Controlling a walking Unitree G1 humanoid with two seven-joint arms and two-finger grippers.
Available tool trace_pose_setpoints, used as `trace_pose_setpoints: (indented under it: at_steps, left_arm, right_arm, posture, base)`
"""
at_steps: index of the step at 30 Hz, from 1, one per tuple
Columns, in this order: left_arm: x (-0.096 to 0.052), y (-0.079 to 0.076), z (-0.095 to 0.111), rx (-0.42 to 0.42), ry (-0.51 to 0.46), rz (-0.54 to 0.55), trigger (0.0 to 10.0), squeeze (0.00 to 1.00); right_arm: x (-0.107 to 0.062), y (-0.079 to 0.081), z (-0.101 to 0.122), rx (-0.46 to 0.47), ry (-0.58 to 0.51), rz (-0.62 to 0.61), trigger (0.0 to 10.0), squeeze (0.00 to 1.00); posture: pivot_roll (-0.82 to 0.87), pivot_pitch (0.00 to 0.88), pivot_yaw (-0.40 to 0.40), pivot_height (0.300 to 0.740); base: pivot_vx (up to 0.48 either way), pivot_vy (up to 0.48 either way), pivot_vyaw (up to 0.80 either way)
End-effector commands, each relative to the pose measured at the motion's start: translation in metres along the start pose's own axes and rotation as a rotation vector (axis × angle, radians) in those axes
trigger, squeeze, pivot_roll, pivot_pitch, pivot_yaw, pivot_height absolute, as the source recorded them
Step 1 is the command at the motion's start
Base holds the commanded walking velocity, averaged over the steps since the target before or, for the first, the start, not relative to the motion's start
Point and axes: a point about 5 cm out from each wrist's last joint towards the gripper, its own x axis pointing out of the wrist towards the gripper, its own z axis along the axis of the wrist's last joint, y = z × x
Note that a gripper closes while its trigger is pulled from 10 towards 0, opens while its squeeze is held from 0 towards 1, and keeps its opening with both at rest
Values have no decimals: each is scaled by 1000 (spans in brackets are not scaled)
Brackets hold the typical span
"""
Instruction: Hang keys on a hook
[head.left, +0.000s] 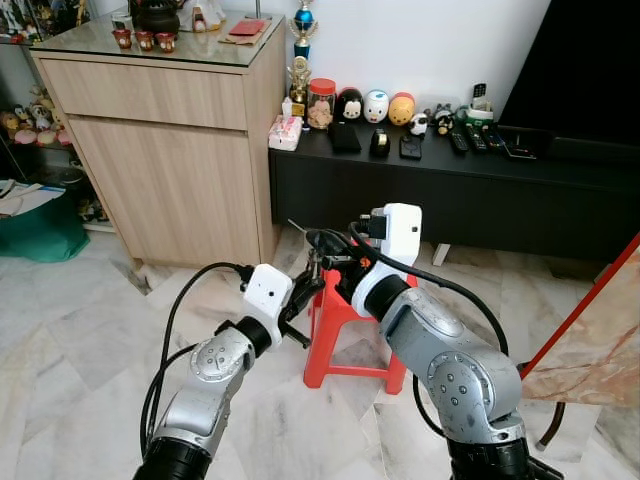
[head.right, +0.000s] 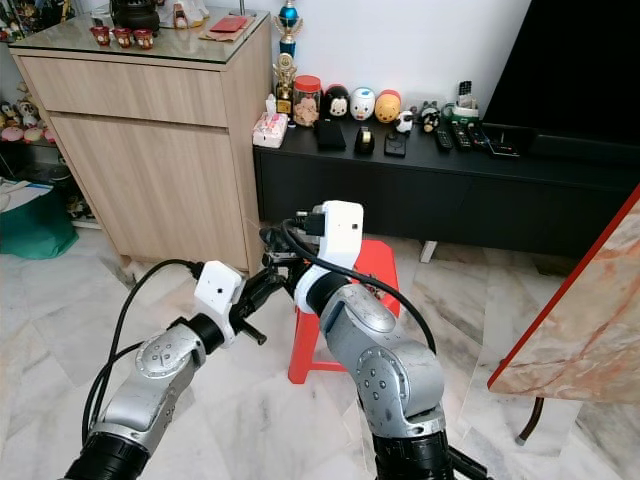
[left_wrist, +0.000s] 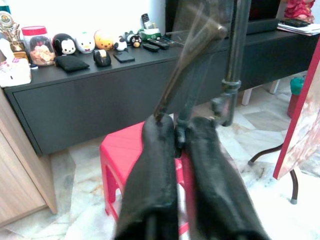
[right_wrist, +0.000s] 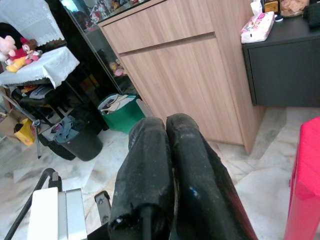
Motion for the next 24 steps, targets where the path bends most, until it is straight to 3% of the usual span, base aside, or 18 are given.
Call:
trace_pose_setpoints:
  at_steps: [1,14,24]
  left_arm:
    - [0,1,2,-1,-9,1,0,0]
    - [-4,1,2,-2,-13,0,0,0]
    - [-12,3,-1,2,-2,9,0,0]
  right_arm:
    - [-2,4,2,19,-22,8,10000,0]
    - [-3,0,5,9,-29,-11,10000,0]
    - [-18,-56,20,-128,-33,-185,10000,0]
  posture:
    - [18,0,-117,740]
    - [17,0,-117,740]
    - [11,0,-117,740]
  base:
    - [0,0,0]
    - [0,0,0]
    - [0,0,0]
